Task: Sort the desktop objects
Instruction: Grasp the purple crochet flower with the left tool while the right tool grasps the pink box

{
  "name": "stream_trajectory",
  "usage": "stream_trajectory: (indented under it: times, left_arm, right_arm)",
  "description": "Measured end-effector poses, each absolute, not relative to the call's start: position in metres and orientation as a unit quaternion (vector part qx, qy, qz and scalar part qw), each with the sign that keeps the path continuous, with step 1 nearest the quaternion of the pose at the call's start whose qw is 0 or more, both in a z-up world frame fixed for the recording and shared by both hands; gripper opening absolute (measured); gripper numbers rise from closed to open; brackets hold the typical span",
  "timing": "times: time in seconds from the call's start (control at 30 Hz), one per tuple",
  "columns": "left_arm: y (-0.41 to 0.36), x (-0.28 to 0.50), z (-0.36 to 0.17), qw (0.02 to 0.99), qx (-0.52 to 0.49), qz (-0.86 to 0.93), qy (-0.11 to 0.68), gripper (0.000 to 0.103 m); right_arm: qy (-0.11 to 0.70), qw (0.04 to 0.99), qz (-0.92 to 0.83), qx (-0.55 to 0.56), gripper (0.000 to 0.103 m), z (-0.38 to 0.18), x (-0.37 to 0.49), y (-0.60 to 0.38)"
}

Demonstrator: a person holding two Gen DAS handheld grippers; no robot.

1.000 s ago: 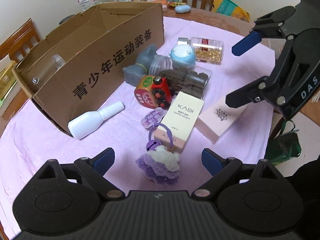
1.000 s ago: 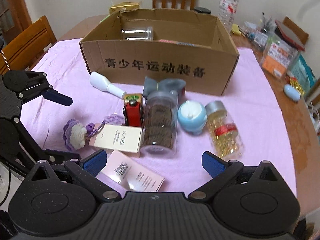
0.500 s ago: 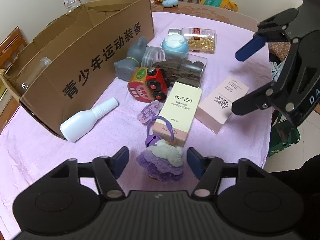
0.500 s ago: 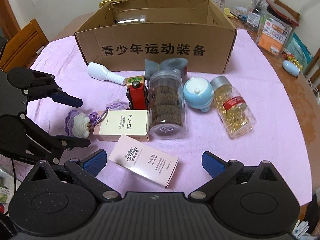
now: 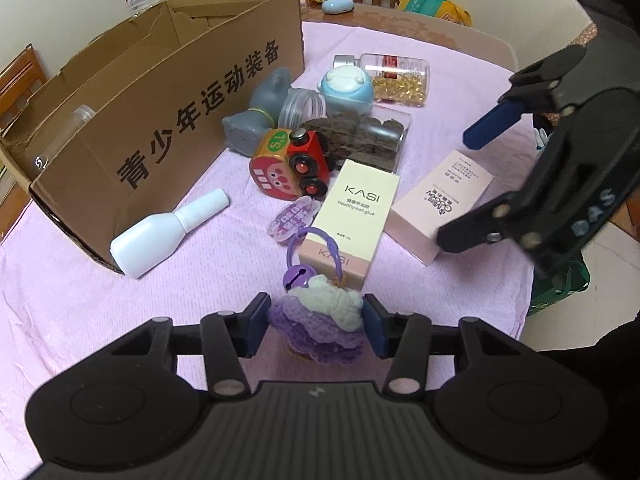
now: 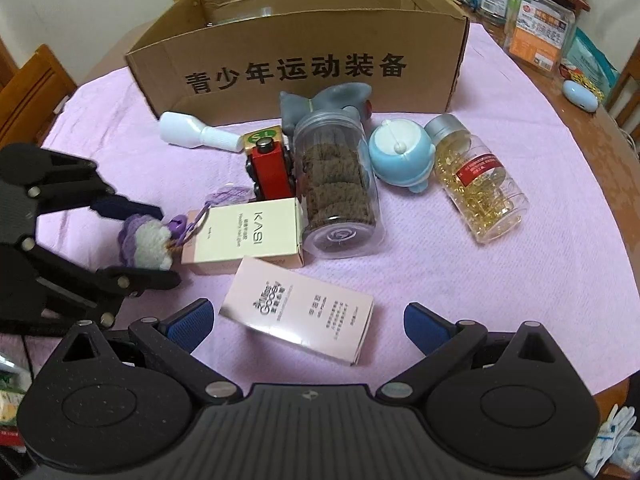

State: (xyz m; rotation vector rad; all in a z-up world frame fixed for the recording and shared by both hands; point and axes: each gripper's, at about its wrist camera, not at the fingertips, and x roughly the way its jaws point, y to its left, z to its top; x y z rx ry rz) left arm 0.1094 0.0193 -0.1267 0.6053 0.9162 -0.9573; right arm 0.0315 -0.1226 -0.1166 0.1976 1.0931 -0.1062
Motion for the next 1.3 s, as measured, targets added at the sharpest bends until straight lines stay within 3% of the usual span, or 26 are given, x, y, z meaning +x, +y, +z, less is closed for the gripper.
stream_trajectory:
  times: [0.43,0.5,0.6,1.3]
  left_arm:
    - [0.023,0.111,-0.124,0.75,0.266,-0.44,0.416,0.049]
    - [0.023,0.112,-0.123,0.751,0.264,-0.441,0.415,0.049]
    - [0.024,0.113,-0.121,0.751,0.263,-0.442,0.414,0.049]
    - [0.023,0.113,-0.093,0.767,0.252,-0.432,0.402,0.047]
  right_arm:
    - [0.555,0.818,-0.104,0.113,0.103,-0.135,0.045,-0.12]
    - [0.554,0.817,-0.105,0.122,0.101,-0.134,0.044,-0.124]
    - [0.554,0.817,-0.106,0.123,0.087,-0.131,0.044,-0.126]
    - [0.53,0.842,-0.072,0.072,0.087,-0.093,0.051,-0.136]
